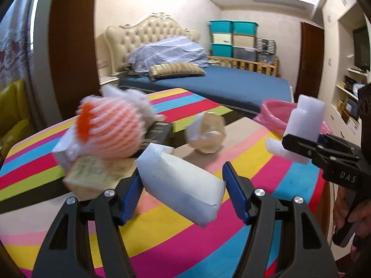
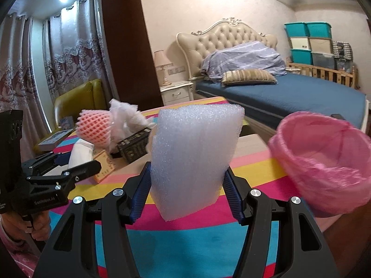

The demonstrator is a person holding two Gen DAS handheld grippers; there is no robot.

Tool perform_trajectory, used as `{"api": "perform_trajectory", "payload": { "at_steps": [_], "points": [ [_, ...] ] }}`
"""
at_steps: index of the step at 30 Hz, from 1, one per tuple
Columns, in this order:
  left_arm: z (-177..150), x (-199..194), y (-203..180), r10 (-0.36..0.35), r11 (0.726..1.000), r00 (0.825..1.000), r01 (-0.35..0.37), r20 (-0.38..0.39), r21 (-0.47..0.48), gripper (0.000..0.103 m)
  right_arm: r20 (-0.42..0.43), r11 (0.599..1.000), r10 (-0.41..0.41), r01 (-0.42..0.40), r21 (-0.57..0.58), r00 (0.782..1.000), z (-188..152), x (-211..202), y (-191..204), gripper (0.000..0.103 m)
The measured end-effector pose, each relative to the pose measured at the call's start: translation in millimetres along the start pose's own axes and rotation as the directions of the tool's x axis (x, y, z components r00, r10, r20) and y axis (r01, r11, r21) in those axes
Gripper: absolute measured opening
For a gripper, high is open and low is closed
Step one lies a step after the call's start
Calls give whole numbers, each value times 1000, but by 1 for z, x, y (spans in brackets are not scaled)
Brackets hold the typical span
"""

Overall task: Collect trash
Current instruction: 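Carry both foam pieces over the pink bin and open both grippers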

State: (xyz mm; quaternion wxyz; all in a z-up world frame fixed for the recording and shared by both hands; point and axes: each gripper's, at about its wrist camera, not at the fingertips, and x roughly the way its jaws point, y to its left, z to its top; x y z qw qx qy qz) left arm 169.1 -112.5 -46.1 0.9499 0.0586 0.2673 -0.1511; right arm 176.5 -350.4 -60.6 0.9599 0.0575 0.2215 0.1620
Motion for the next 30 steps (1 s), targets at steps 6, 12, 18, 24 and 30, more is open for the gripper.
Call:
{"api": "perform_trajectory", "payload": {
  "at_steps": [6,12,18,24,30],
  "points": [
    [17,18,-38,-71,995,997,71,3,74,65,16,998,-70,70,-1,997,4,-16,-27,57],
    [39,41,-76,-156,981,988,155,1,121,65,24,986,-165,165,19,986,11,-31,-66,57],
    [64,71,-114,-230,961,973,227,-3,155,65,34,965,-260,258,54,965,17,-48,-111,57],
    [90,101,-150,-297,942,955,295,-16,158,65,24,944,-321,318,89,947,20,-54,-155,57],
    [108,135,-184,-336,927,941,338,-37,166,65,8,929,-361,359,86,933,21,-50,-184,57]
  ]
}}
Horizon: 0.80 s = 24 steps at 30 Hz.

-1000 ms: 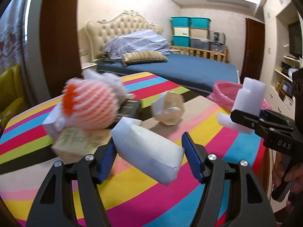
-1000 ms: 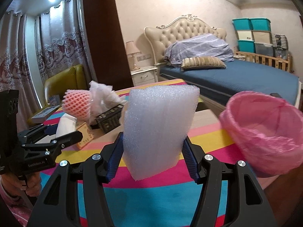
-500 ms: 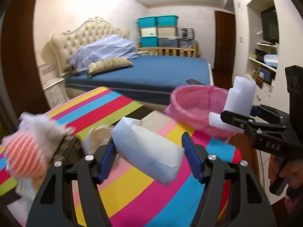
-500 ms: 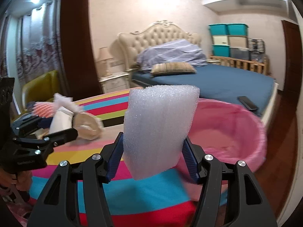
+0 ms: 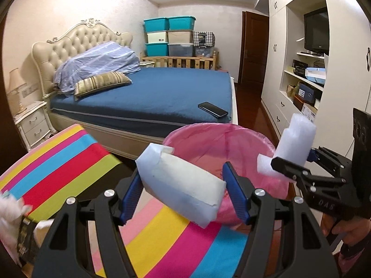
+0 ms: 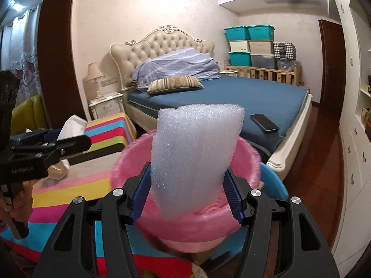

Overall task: Collect trash
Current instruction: 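Carry both foam pieces over the pink bin and open both grippers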

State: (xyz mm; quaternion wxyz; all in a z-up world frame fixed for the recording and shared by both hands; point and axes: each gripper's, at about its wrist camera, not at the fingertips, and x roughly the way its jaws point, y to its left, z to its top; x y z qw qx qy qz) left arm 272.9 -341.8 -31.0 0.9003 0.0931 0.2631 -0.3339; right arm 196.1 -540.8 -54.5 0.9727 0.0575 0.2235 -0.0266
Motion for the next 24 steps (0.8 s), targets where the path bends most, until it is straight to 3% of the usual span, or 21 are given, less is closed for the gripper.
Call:
{"api": "perform_trajectory", "payload": {
  "at_steps": [13,14,16,24],
  "points": [
    [34,61,-2,-18,997,999,16,-39,-70,67,-32,1000,-22,22,-10,999,-2,30,-19,60],
    [35,65,-1,-19,997,999,16,-45,-81,73,-40,1000,-24,24,-9,999,-3,32,-20,72],
    [36,66,0,-15,995,999,10,-45,-99,83,-41,1000,-30,30,5,999,-6,31,-25,86],
    [30,41,18,26,988,1000,-28,-9,-154,97,-23,998,-62,63,31,998,-18,2,-35,86]
  ]
}}
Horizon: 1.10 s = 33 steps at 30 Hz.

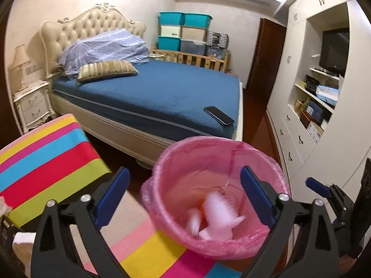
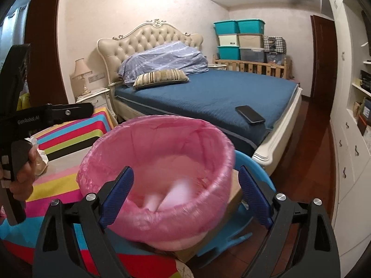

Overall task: Collect trash
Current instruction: 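Carry both foam pieces over the pink bin and open both grippers, then move both open grippers back over the table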

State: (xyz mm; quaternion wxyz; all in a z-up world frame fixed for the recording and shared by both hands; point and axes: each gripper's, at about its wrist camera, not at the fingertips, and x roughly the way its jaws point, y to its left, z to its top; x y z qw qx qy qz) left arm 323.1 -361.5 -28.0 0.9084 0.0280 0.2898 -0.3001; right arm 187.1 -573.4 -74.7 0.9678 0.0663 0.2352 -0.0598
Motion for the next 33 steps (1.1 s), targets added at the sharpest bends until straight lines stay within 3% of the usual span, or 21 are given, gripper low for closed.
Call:
{"api": "perform_trajectory", "payload": {
  "at_steps": [7,14,25,33],
  "points": [
    [-17,-41,23,92,995,996,-91,12,-51,98,17,999,23,-23,31,1000,-8,-25,7,86],
    [-56,-79,46,172,984,985,-173,-27,-41,98,-3,996,79,-79,40,997,-16,-27,38,86],
    [-123,-169,88,267,964,963,-267,-24,12,98,-95,975,206,-212,-61,974,-27,-10,132,86],
    [-161,-226,132,385,923,922,-386,-27,-13,98,-147,944,279,-299,-138,949,-27,-4,200,86]
  ]
}}
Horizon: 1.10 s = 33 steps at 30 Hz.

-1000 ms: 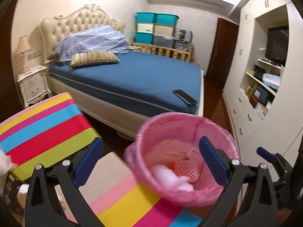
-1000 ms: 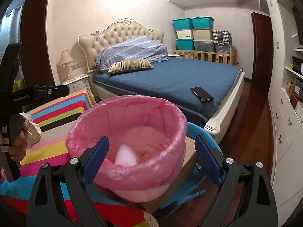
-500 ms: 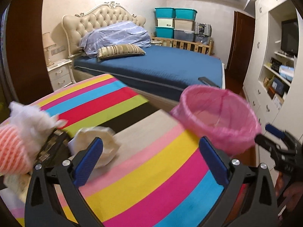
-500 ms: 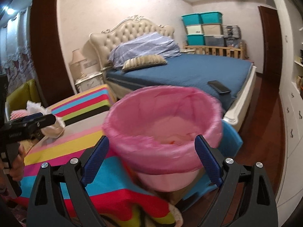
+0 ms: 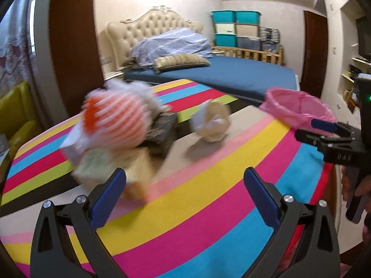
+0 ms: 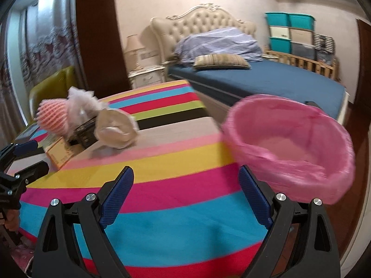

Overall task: Collect trash
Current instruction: 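Move both open grippers back over the table, then grasp the crumpled white tissue with the right gripper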

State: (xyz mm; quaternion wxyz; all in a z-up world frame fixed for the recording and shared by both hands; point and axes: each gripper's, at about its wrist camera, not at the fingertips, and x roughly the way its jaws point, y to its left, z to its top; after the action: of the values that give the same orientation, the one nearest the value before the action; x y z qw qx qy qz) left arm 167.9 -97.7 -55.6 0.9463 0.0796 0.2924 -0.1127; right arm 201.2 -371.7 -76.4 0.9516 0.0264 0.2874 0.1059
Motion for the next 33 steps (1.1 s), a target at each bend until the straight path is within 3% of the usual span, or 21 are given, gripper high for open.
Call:
{"api": "perform_trajectory", "payload": {
  "at_steps": [10,19,22,27,33],
  "points": [
    [-31,-9,76,66,981,995,-78,-72,-179,98,-69,995,72,-77,-70,995,20,43,56,86],
    [-27,8,109,40,963,994,-66,-106,-262,98,-134,989,101,-114,-94,986,31,75,82,86],
    [-20,17,105,4,965,994,-33,-112,-259,98,-156,985,103,-123,-119,982,34,84,88,86],
    [-15,23,96,10,976,994,-34,-109,-216,98,-223,979,121,-153,-133,967,45,103,98,86],
    [-9,36,91,6,980,991,-32,-136,-195,98,-200,978,89,-124,-169,976,60,113,101,86]
  ]
}}
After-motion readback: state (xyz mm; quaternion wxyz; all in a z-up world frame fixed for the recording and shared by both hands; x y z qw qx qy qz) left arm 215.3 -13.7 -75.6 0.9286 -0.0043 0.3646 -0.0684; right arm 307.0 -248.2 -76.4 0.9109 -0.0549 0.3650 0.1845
